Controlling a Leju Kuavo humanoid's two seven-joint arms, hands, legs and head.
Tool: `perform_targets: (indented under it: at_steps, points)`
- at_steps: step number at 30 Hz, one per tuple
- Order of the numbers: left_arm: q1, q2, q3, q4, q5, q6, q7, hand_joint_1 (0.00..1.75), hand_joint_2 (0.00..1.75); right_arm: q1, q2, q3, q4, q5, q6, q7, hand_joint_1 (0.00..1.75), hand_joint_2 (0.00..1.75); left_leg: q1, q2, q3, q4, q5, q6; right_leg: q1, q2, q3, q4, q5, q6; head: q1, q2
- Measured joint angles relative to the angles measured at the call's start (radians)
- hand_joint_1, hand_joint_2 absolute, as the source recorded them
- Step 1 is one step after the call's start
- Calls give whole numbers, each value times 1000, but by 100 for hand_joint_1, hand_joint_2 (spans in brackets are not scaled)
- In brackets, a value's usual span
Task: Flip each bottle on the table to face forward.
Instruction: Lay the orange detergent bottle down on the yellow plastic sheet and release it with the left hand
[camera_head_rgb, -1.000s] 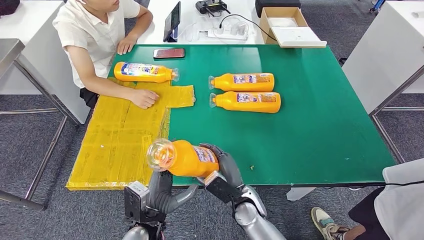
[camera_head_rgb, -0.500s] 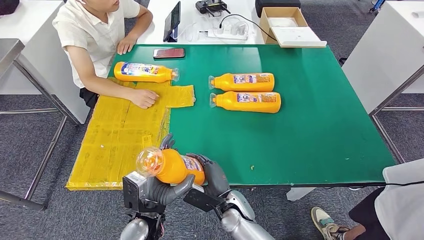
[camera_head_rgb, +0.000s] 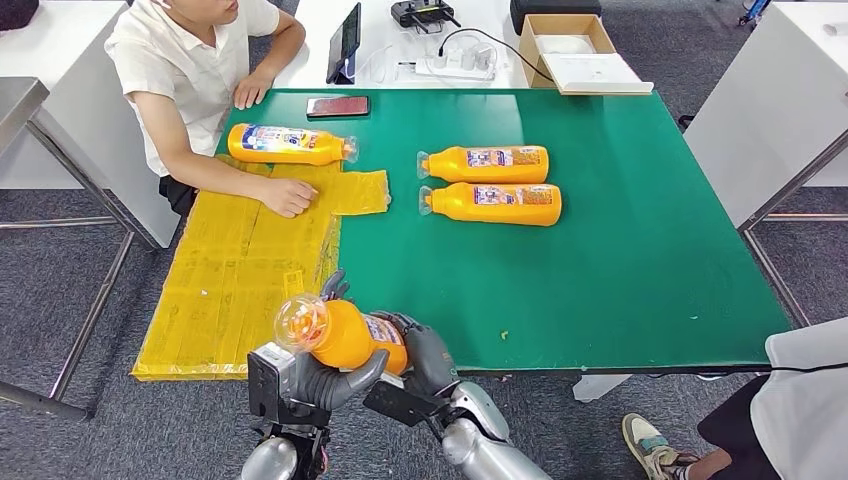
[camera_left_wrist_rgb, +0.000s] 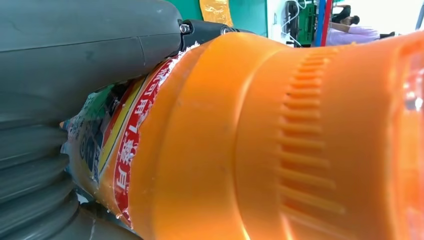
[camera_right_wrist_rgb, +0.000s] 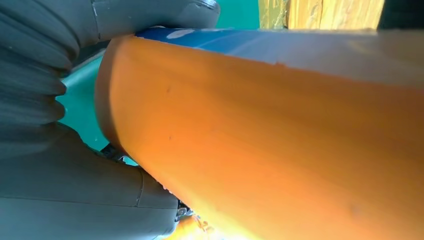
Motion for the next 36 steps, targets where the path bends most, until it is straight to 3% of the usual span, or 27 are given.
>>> perform_targets:
  at_steps: [1, 3, 6, 7, 11, 16, 25, 27, 32, 36]
  points:
    - [0, 0, 0, 0, 3, -1, 1, 170, 175, -2, 0, 3, 3, 7, -5, 2, 175, 175, 0, 0, 0, 0, 0, 0, 0, 0, 0, 0, 0, 0, 0, 0]
    - [0, 0, 2, 0, 11, -5, 2, 175, 175, -7, 2, 8, 8, 16, -9, 6, 167, 175, 0, 0, 0, 0, 0, 0, 0, 0, 0, 0, 0, 0, 0, 0]
    - [0, 0, 8, 1, 28, -22, 2, 175, 175, -11, 4, 14, 17, 8, -8, 1, 36, 175, 0, 0, 0, 0, 0, 0, 0, 0, 0, 0, 0, 0, 0, 0]
    - [0, 0, 11, 1, 36, -31, 2, 175, 175, -11, 5, 16, 19, -2, -6, -7, 0, 175, 0, 0, 0, 0, 0, 0, 0, 0, 0, 0, 0, 0, 0, 0]
    - [-5, 3, 26, 0, 81, -96, -4, 175, 175, 6, 6, 22, 16, -60, 18, -87, 0, 0, 0, 0, 0, 0, 0, 0, 0, 0, 0, 0, 0, 0, 0, 0]
    - [-10, 15, 56, -2, 134, -175, -12, 175, 175, 46, -8, 27, -52, -115, 99, -175, 0, 0, 0, 0, 0, 0, 0, 0, 0, 0, 0, 0, 0, 0, 0, 0]
    - [-20, 11, 95, -13, 167, -165, -8, 175, 175, 77, -35, 43, -146, -148, 128, -199, 0, 0, 0, 0, 0, 0, 0, 0, 0, 0, 0, 0, 0, 0, 0, 0]
    - [-23, 11, 99, -17, 132, -120, -25, 175, 175, 81, -39, 44, -158, -148, 121, -207, 0, 0, 0, 0, 0, 0, 0, 0, 0, 0, 0, 0, 0, 0, 0, 0]
    - [-48, 15, 120, -14, -53, 91, -76, 175, 175, 93, -50, 47, -199, -137, 104, -218, 0, 0, 0, 0, 0, 0, 0, 0, 0, 0, 0, 0, 0, 0, 0, 0]
    - [-60, 25, 144, -2, -68, 114, -78, 175, 175, 102, -51, 55, -230, -132, 104, -219, 0, 0, 0, 0, 0, 0, 0, 0, 1, -1, -1, 0, 0, 0, 0, 0]
